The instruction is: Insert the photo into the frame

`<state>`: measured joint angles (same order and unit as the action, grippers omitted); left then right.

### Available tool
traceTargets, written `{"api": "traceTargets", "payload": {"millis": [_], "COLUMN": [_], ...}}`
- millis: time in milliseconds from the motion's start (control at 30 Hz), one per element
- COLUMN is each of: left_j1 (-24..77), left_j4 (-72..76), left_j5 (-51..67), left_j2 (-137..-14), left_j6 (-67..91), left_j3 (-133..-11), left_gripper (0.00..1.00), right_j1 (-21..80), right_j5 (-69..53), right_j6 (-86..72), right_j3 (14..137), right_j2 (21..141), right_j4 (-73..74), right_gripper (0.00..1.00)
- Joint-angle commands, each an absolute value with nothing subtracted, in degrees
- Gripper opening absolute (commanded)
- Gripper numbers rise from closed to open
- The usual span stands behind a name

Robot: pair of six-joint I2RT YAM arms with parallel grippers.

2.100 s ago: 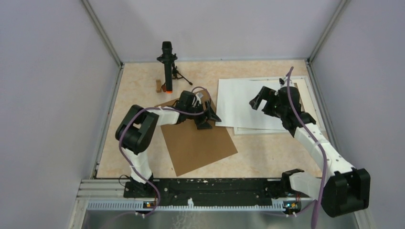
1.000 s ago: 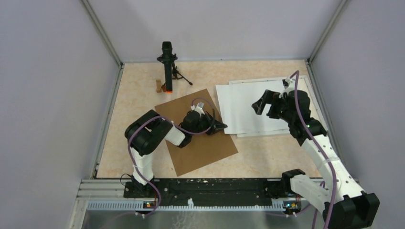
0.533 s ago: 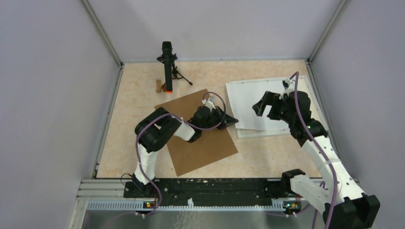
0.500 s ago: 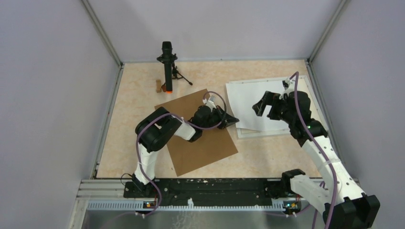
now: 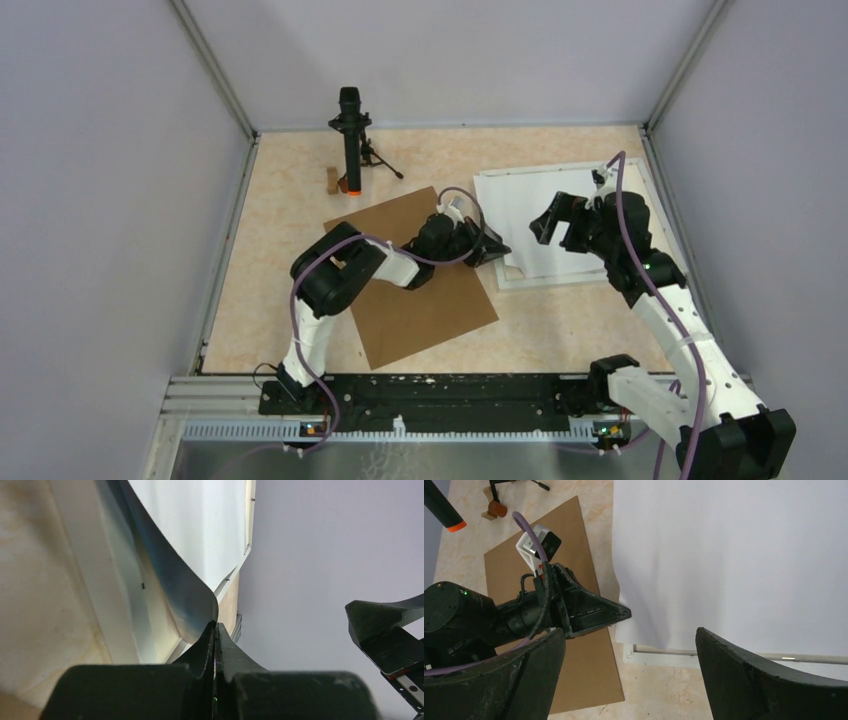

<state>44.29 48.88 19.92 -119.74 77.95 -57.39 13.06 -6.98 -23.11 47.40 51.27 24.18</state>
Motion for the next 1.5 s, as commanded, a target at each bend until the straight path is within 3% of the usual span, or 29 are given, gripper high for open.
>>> {"api": "traceTargets", "payload": {"millis": [0, 200, 400, 467, 600, 733, 1000, 1467], "left_j1": [42.5, 38.0, 37.7, 37.9, 37.8, 37.8, 37.7, 37.6], "left_j4": [47.6, 53.6, 59.5, 61.6, 64.7, 64.4, 65.8, 67.9], "left_j5": [22.9, 25.5, 30.1, 30.9, 31.8, 32.9, 34.1, 35.2], "left_j2": [-115.1, -112.5, -115.3, -116.2, -116.8, -116.3, -116.8, -117.0], "left_j6": [80.4, 86.6, 91.8, 93.5, 96.2, 96.4, 97.5, 99.5], "left_j3": [-54.2, -47.6, -48.8, -48.9, -48.5, -49.0, -49.0, -48.1], "left_gripper": [0.0, 0.0, 0.0, 0.0, 0.0, 0.0, 0.0, 0.0], "right_j1": [13.0, 13.0, 10.9, 6.5, -5.8, -7.8, -7.8, -7.8], "right_j5": [-4.4, -3.7, 11.4, 5.5, -17.7, -28.2, -25.0, -20.0], "right_j6": [-23.9, -24.4, -39.2, -40.8, -48.7, -57.4, -67.7, -77.7], "right_j3": [48.9, 48.5, 48.0, 46.4, 35.5, 25.6, 15.9, 12.1], "right_j2": [50.1, 50.8, 54.1, 54.9, 52.8, 50.5, 48.4, 50.4], "right_j4": [24.2, 23.7, 32.7, 32.5, 23.8, 10.9, -0.9, -13.3], "right_gripper": [0.99, 0.99, 0.99, 0.99, 0.94, 0.9, 0.86, 0.78]}}
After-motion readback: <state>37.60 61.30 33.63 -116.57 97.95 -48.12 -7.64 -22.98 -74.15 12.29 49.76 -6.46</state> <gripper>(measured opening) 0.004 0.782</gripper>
